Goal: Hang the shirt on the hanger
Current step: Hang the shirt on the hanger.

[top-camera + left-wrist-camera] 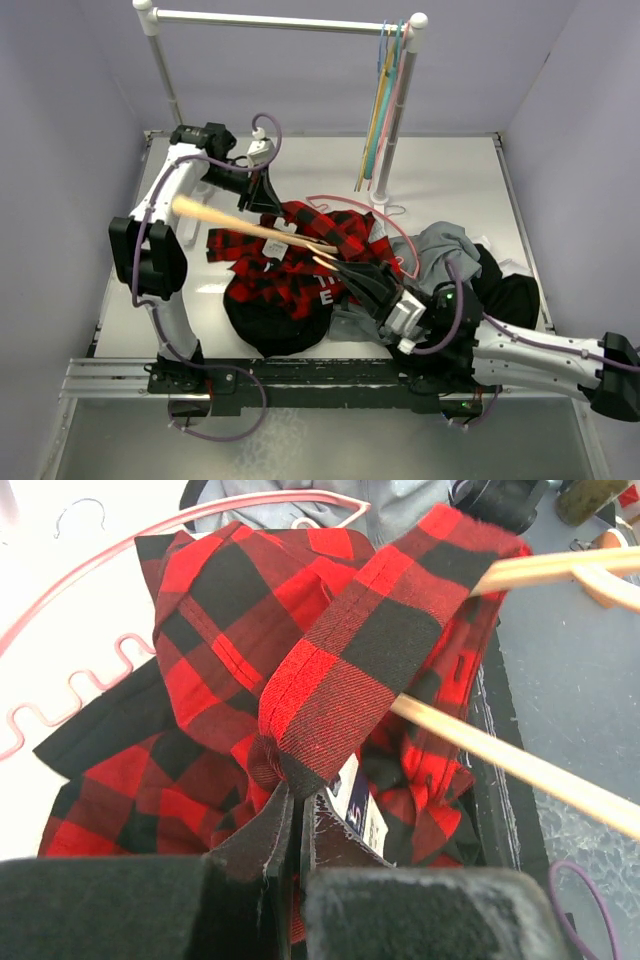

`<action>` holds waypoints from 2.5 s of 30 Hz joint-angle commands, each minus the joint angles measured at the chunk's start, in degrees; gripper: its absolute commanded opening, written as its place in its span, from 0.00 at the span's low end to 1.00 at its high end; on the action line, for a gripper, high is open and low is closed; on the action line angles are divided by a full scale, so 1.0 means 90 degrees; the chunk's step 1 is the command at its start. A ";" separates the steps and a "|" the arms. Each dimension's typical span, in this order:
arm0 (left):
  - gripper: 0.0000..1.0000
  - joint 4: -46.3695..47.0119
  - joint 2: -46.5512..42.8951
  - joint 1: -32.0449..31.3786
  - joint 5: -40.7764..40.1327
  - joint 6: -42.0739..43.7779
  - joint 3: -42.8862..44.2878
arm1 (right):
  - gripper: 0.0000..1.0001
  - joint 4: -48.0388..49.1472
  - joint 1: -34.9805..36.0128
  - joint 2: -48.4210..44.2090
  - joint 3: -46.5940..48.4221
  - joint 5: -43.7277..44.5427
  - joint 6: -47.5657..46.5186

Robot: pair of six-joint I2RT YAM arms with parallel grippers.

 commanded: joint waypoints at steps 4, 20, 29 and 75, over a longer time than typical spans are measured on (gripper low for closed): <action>0.00 0.0601 -0.0030 -0.0172 0.0049 -0.0525 -0.0082 | 0.00 0.1738 -0.0212 0.1187 0.1205 -0.0473 -0.0515; 0.00 0.1625 -0.0194 -0.0431 -0.0211 -0.1247 -0.0973 | 0.00 0.3866 -0.0895 0.3448 0.3361 -0.1521 0.1067; 0.00 0.2178 -0.0232 -0.0388 -0.0903 -0.1854 -0.0758 | 0.00 0.3016 -0.0892 0.3209 0.3924 -0.1350 0.2430; 0.00 0.0011 -0.1219 -0.0711 -0.2555 -0.0072 0.0098 | 0.00 -0.6298 -0.1747 0.2195 0.3054 -0.0941 0.2811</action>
